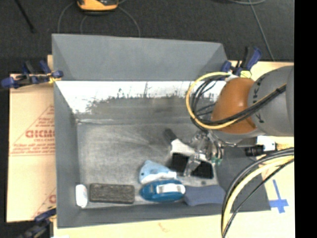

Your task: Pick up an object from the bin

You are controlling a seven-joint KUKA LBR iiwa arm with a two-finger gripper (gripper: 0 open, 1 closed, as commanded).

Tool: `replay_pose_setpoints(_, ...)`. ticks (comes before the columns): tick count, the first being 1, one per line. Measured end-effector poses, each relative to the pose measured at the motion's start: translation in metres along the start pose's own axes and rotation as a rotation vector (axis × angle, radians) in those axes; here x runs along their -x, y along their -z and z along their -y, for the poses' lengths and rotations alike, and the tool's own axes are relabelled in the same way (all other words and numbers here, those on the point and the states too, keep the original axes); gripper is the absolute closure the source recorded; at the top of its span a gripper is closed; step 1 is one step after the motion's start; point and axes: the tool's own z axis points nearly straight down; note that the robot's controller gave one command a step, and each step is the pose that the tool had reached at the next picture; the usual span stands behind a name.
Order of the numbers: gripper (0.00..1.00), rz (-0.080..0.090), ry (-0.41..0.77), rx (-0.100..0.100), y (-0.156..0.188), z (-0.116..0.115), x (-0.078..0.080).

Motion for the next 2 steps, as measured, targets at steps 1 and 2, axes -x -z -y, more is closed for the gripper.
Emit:
replay_pose_setpoints(1, 1.00, -0.006, 0.001, -0.002, 0.009, 0.001, -0.001)
replay_pose_setpoints(2, 1.00, -0.004, 0.003, -0.002, 0.020, 0.001, 0.000)
